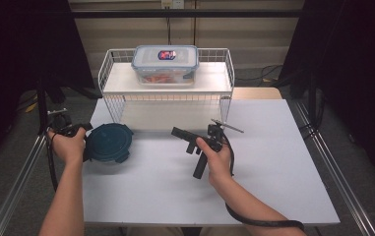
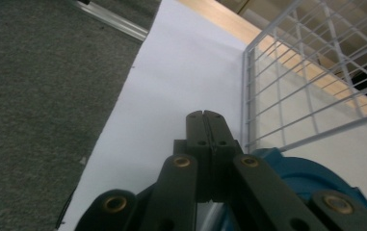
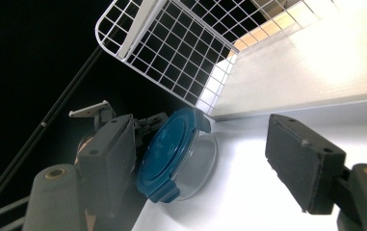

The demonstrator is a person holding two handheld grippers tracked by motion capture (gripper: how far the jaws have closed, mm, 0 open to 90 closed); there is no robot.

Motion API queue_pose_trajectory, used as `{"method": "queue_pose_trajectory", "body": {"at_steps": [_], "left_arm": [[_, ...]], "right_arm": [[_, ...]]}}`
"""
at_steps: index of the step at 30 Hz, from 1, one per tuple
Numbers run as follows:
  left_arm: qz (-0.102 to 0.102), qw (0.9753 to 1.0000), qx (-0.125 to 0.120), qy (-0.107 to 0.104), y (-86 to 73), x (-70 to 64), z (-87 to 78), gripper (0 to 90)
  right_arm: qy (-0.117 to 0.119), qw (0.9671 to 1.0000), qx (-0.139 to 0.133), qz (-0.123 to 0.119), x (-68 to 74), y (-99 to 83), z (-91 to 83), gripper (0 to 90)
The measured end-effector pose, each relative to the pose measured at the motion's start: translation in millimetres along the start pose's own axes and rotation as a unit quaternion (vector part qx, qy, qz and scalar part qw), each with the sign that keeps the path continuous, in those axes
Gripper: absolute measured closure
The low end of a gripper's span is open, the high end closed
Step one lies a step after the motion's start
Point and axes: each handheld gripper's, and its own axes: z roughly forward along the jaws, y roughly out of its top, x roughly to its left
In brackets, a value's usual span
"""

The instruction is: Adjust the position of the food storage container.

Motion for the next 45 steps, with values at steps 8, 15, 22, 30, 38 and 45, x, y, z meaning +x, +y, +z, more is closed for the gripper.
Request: {"method": "queue_pose_trajectory", "body": {"at_steps": [8,15,22,30,38,45], "left_arm": [[0.004,0.9999,0.012,0.001,-0.9,0.6,1.3,90.0],[-0.015,0.9998,0.009,-0.006,-0.9,0.8,2.3,90.0],[-0.022,0.9996,0.013,-0.013,-1.0,0.9,1.0,90.0],[-0.012,0.9995,0.024,-0.014,-1.0,-0.9,-2.7,90.0],[-0.015,0.9994,0.023,-0.023,-6.9,-11.0,-4.0,90.0],[-0.014,0.9976,0.038,-0.057,-17.4,-22.9,-6.4,90.0]], "right_arm": [[0.003,1.0,-0.001,0.003,-0.4,2.0,-1.7,26.8],[0.003,1.0,0.001,0.001,-1.2,1.7,-2.9,27.1],[0.008,1.0,0.002,0.002,0.2,1.6,-1.9,27.1],[0.011,0.9999,0.002,0.003,1.7,1.8,-0.5,27.1],[0.013,0.9999,0.005,0.002,1.5,0.9,0.2,27.1],[0.011,0.9999,0.004,0.002,-1.6,-0.9,-1.8,27.1]]}}
